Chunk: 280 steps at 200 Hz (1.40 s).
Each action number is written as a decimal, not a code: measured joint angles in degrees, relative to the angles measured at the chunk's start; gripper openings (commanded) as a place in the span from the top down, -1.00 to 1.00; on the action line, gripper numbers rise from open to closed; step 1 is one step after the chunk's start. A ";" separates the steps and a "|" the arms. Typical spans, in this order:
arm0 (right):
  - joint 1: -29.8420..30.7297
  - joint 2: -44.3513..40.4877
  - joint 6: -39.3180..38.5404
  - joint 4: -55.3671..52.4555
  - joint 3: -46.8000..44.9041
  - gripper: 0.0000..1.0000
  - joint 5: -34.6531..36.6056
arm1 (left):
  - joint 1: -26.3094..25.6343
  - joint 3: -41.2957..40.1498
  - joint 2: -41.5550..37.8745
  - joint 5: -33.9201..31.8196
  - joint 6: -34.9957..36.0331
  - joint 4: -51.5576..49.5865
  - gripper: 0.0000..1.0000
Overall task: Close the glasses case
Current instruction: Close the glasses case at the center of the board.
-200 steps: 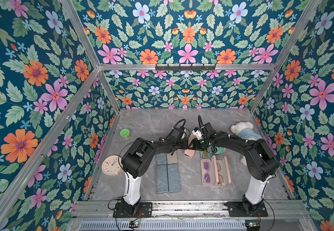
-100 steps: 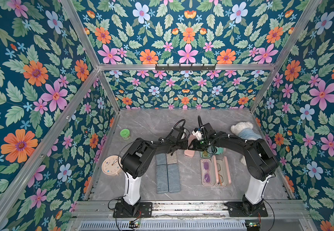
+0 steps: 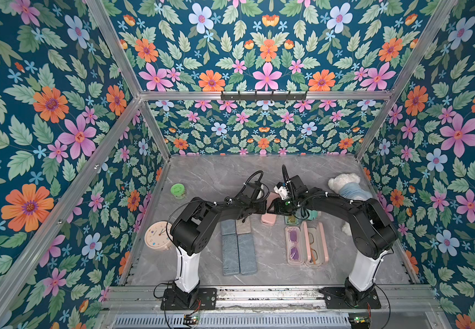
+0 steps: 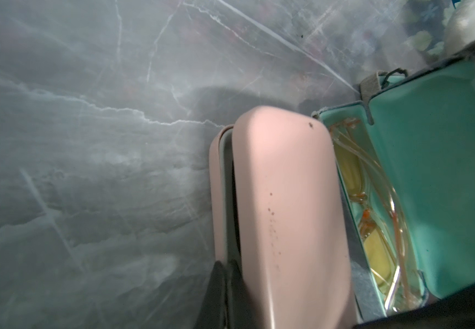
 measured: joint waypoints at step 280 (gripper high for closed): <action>-1.07 1.27 12.57 1.62 5.22 -0.78 3.37 | -2.51 -9.57 -10.73 -9.18 0.07 3.45 0.94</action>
